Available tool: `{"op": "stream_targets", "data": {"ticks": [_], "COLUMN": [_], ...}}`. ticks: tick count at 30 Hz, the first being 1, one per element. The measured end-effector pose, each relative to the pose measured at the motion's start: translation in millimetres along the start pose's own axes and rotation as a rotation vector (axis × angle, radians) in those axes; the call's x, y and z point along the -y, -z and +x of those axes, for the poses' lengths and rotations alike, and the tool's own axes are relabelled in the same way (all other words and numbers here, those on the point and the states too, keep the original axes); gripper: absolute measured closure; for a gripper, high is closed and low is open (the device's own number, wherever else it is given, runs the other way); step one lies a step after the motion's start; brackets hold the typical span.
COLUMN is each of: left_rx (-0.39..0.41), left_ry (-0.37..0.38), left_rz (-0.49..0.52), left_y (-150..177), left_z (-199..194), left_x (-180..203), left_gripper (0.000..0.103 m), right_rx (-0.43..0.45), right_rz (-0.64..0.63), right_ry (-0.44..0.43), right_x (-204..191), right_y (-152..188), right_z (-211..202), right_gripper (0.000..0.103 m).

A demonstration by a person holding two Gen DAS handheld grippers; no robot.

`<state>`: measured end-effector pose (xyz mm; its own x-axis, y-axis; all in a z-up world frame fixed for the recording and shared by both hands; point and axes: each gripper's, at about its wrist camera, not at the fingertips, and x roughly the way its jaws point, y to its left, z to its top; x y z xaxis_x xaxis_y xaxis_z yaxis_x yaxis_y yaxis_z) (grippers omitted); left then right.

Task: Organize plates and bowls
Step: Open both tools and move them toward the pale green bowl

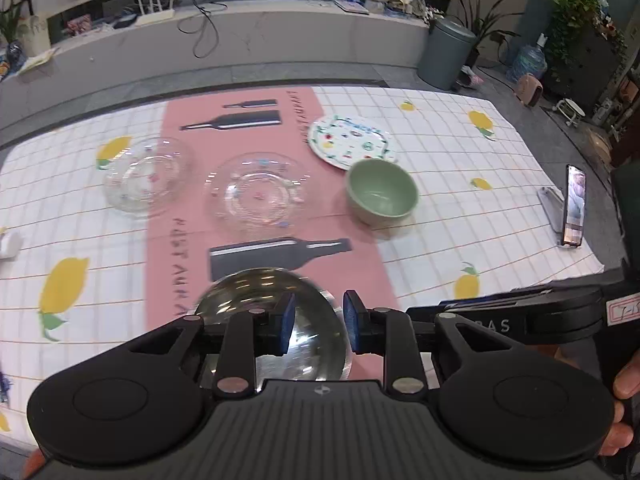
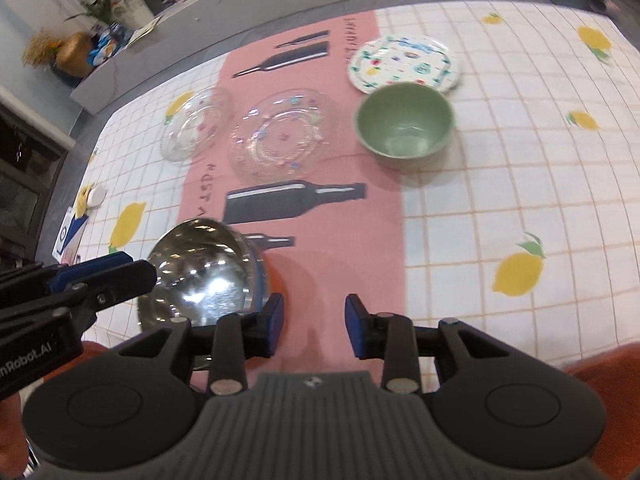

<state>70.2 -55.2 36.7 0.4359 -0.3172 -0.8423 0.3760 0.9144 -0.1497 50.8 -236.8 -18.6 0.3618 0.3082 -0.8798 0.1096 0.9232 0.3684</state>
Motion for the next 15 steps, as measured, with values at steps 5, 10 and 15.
{"op": "stream_targets", "data": {"ticks": [5,10,15], "left_rx": [-0.053,-0.087,-0.098], "left_ry": [0.023,0.015,0.026], "left_rz": [-0.025,-0.035,-0.049], "left_y": [-14.1,-31.3,-51.8], "left_z": [26.0,57.2,85.1], "left_x": [18.2,35.6,48.6], "left_gripper": [0.07,0.069,0.069], "right_rx": [-0.032,0.052,0.157], "right_rz": [0.085,0.122,0.156], "right_ry": [-0.022,0.049,0.094], "right_x": [38.3,64.1,81.7], "right_y": [-8.7,-26.5,-52.3], "right_z": [6.2,5.1,1.0], "right_gripper": [0.065,0.063,0.059]}}
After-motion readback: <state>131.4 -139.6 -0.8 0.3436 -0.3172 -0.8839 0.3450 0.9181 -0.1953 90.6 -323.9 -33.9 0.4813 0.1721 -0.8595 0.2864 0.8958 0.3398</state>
